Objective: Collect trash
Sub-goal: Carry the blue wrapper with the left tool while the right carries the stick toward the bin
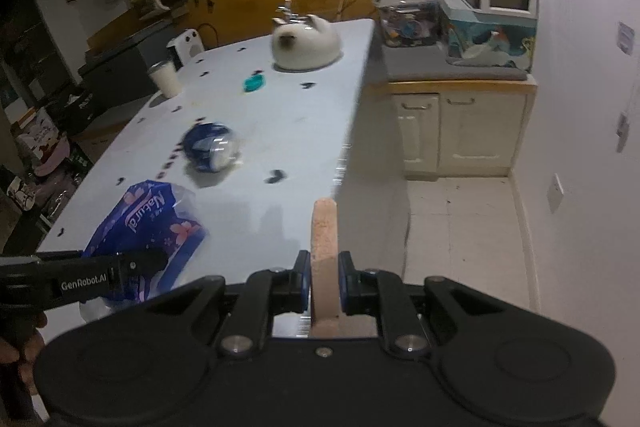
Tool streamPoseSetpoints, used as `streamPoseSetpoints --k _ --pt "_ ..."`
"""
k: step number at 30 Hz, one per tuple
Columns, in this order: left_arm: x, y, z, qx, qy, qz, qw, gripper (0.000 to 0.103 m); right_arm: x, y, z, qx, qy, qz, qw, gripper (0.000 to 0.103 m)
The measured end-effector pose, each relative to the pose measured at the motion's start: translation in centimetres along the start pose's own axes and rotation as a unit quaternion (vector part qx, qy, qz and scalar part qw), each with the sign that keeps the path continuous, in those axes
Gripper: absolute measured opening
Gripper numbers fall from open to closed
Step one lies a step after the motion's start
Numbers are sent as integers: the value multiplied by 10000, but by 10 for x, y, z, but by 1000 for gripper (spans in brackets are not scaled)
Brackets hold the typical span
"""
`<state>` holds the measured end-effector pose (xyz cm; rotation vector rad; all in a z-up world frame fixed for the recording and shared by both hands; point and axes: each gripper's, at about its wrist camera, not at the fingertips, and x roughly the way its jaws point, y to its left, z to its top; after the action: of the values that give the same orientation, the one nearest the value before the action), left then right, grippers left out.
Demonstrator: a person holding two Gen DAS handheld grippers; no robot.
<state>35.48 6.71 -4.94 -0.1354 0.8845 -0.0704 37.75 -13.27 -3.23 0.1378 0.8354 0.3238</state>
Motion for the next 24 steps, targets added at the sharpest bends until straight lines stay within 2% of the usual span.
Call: streamPoseSetpoints --k 9,13,18,24 --pt "67 -87 3 279 356 -382 9982 8 5 -103 -3 265 172 -358 9989 14" --pt "107 -119 -6 362 659 -591 9954 8 13 -146 -15 476 295 -574 9968 14" --pt "161 -148 -31 436 1165 -706 9897 8 28 -196 -38 777 480 -834 9923 14" --pt "241 -165 -75 500 1816 -542 9806 8 59 -249 -80 1160 848 -1071 9838 14"
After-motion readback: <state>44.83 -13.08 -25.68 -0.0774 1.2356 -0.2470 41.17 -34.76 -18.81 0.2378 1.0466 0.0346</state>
